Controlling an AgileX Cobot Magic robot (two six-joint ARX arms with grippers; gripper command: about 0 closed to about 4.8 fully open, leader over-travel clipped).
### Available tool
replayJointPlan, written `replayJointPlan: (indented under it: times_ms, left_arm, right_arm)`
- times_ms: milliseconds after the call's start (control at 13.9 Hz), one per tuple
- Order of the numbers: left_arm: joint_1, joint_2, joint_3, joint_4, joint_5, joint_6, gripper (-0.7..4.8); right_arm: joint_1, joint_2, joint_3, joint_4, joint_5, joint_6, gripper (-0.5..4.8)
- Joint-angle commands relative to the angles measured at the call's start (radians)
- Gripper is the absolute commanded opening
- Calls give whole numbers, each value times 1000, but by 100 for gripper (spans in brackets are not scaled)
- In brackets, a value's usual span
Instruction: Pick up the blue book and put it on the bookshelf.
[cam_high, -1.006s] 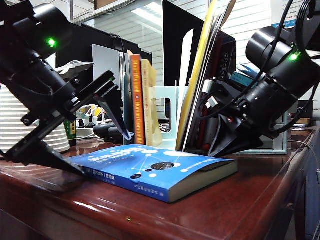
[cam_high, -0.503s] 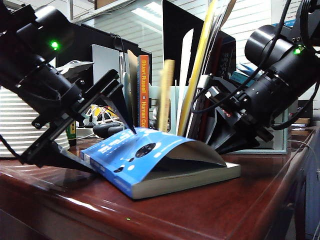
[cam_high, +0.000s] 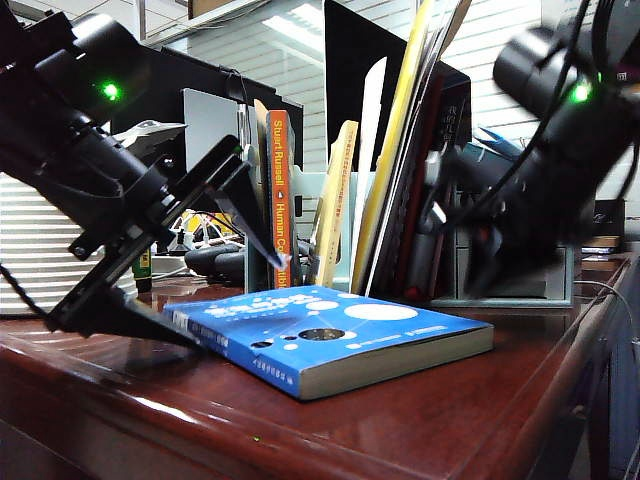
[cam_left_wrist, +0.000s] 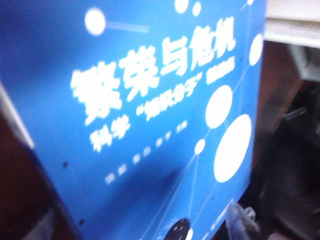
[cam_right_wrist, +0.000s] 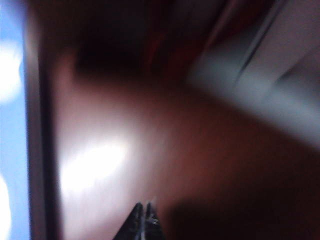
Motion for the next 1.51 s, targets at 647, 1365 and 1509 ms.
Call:
replayJointPlan:
  times_ms: [647, 1365, 1509]
  left_arm:
    - [-1, -4, 5, -10, -13, 39, 479]
    - [-1, -5, 5, 359, 196, 43, 479]
    - [-1, -7, 5, 430, 218, 39, 479]
  right_arm:
    - [0, 109, 2, 34, -322, -2, -1]
    - [9, 108, 2, 31, -468, -3, -1]
    - [8, 108, 2, 31, -464, -3, -1]
